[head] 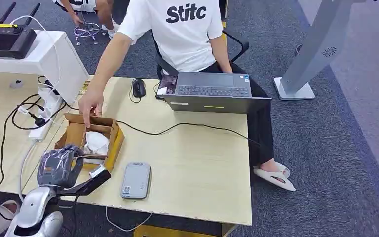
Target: Pass the card to the sensor for recognition and then transmit it.
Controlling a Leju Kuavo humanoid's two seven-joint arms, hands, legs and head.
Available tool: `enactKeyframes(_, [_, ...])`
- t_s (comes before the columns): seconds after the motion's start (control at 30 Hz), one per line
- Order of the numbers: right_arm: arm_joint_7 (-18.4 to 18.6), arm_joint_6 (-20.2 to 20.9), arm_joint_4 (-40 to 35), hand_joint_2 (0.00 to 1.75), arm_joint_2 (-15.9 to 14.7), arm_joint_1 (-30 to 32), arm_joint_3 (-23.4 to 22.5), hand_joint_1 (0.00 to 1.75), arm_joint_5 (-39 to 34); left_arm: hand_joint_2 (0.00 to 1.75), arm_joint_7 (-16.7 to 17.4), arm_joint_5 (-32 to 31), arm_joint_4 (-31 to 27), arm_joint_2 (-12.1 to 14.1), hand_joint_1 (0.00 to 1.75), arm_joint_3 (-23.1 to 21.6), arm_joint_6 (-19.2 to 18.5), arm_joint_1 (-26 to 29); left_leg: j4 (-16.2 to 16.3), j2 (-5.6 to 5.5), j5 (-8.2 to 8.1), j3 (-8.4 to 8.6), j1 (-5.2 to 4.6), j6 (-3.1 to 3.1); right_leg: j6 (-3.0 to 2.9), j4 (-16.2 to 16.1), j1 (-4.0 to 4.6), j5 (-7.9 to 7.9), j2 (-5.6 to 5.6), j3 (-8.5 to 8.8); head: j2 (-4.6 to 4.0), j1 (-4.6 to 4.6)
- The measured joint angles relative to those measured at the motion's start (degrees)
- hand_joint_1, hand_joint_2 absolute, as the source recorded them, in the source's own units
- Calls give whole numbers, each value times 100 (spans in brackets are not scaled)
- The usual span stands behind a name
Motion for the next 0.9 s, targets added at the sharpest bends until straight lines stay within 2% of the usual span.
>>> enactKeyframes(0.1, [-9, -4, 0, 175, 0, 2, 0, 0, -44, 175, 2, -7, -154, 100, 175, 9, 37, 1, 0, 0, 2, 0, 1, -1, 0, 0, 0, 0, 1, -1, 0, 0])
enactKeyframes(0.23, [-20, -9, 15, 175, -4, 3, 0, 0, -103, 175, 74, 15, -723, 504, 175, 83, -32, -106, 0, -1, 3, 0, 3, -1, -1, 1, 1, 1, 0, -2, 0, 0])
enactKeyframes(0.43, [-33, -7, 24, 175, -7, 3, 9, 0, -142, 175, 94, -19, -1521, 1228, 175, 369, -494, -539, 0, -3, 6, 0, 8, -7, -2, 3, 6, 1, -1, -3, 0, -2])
enactKeyframes(0.53, [-9, 11, 24, 175, -7, -9, 44, 0, -118, 175, 258, -248, -1537, 1309, 175, 428, -487, -875, 0, -9, 8, 0, 7, -8, -2, 3, 5, 1, -7, 0, 0, 0])
enactKeyframes(0.63, [-42, 2, 22, 175, -7, -29, 105, 0, -70, 175, 464, -722, -1265, 1281, 175, 426, -264, -1136, 0, -7, 9, 2, 5, -9, -3, 2, 4, 3, -5, 0, 0, 0])
enactKeyframes(0.77, [-94, 4, 22, 175, -7, -70, 192, 0, -22, 175, 597, -1636, -336, 1185, 175, 287, 606, -1457, 1, -8, 12, 3, 2, -7, -3, 2, 1, 4, -7, 0, 0, -2])
enactKeyframes(0.83, [-81, 13, 22, 175, -7, -90, 245, 0, 4, 175, 649, -1901, 211, 1102, 175, 158, 985, -1593, 2, -7, 12, 3, 2, -7, -3, 2, 1, 5, -5, -2, 0, 0])
enactKeyframes(0.9, [-9, 11, 22, 175, -7, -101, 295, 0, 20, 175, 781, -1928, 628, 992, 175, 39, 1196, -1738, 2, -9, 12, 3, 2, -7, -3, 2, 1, 5, -7, -1, 0, 0])
